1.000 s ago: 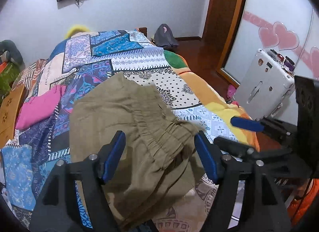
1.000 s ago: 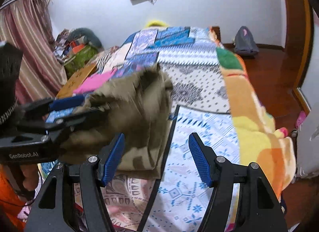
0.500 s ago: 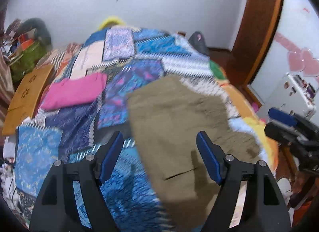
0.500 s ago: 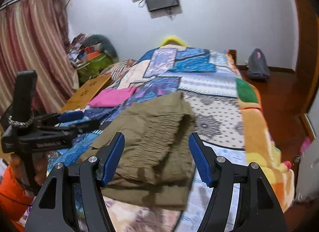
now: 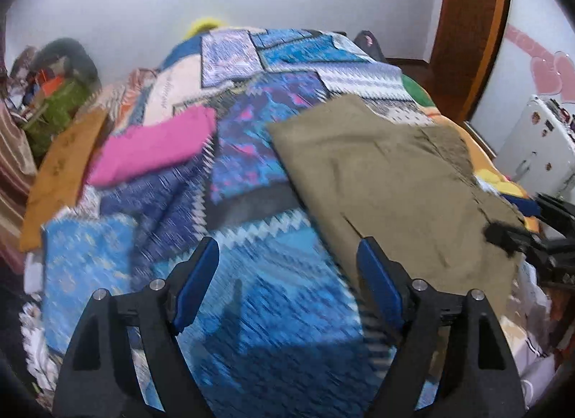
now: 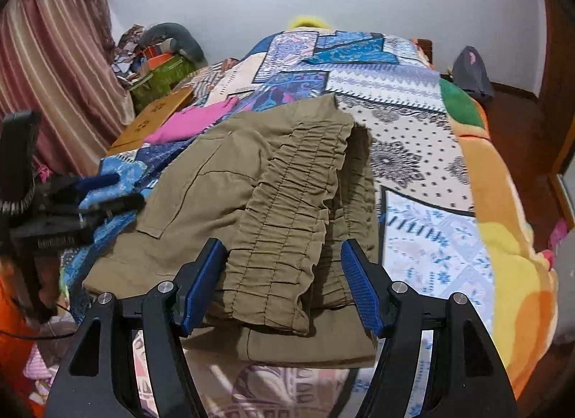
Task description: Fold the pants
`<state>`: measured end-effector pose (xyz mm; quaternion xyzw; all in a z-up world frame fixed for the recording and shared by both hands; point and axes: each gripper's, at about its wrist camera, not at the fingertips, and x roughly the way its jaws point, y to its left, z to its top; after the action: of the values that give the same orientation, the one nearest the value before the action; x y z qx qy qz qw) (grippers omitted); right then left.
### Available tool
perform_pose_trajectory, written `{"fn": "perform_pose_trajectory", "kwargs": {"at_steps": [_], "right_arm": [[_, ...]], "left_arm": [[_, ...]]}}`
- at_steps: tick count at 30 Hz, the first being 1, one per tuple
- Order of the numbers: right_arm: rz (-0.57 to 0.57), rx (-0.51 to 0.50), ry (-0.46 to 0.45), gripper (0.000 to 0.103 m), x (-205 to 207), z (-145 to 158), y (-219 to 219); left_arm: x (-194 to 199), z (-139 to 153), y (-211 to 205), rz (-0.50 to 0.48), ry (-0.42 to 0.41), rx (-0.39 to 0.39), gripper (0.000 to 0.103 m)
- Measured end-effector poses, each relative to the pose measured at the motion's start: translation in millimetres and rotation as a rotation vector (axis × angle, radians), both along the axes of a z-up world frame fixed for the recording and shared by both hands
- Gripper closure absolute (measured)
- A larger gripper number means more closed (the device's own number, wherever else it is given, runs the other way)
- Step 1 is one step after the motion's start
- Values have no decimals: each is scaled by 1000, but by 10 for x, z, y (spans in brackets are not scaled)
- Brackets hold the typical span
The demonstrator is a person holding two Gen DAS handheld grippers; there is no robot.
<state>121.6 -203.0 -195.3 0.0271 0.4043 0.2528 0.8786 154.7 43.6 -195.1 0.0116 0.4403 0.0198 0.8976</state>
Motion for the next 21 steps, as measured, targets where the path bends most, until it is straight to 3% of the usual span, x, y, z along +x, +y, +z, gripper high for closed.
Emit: {"fn": "perform_pose_trajectory", "kwargs": {"at_steps": [7,10,12,14,18,21], "right_arm": [[-13,36,-3,39,-126,94,-45],[14,4,10,39,-132,-27,-7],[21,9,21,38,-107,-68,-13],[38,-2,23,38,-65,-74,-20],[75,-45,22,38,75,-149,17],[98,-77,11,38,195,-169,32]], "left_arm": [[581,98,72,-49,11,-59,23],[947,-138,-18,-125,126,-97,23],[1074,-308,-64,-124,169,-64,22],[1145,-471,-64,-128,184,-43,19],[1159,-557,132,-74,198,-110,18],[1090,-578,230,-45,185,-79,18]]}}
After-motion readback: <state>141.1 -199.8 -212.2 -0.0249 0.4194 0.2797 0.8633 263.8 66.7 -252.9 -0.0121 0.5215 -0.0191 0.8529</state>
